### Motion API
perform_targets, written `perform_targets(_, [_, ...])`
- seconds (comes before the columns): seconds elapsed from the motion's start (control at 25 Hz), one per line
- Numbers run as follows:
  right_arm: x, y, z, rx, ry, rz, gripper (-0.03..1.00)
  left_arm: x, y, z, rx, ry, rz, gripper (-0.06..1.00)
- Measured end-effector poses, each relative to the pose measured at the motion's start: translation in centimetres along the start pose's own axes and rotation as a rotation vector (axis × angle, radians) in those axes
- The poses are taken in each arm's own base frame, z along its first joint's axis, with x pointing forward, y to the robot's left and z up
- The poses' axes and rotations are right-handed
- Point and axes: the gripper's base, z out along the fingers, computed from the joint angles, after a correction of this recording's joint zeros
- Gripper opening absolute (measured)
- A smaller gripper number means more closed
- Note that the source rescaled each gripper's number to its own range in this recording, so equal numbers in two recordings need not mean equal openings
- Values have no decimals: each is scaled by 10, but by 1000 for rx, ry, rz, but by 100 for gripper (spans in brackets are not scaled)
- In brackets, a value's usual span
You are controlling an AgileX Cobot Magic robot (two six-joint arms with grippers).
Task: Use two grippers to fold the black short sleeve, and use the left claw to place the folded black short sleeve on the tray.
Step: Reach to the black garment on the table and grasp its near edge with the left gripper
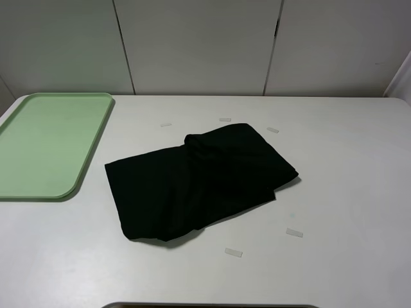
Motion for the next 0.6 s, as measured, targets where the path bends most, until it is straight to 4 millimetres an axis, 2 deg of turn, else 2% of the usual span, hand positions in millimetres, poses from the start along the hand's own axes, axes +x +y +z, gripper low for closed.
perform_targets(0.24, [0, 0, 0, 2, 0, 3, 100, 0, 0, 0, 1, -5, 0, 84])
perform_targets(0.6, [0, 0, 0, 2, 0, 3, 100, -9, 0, 0, -4, -104, 0, 84])
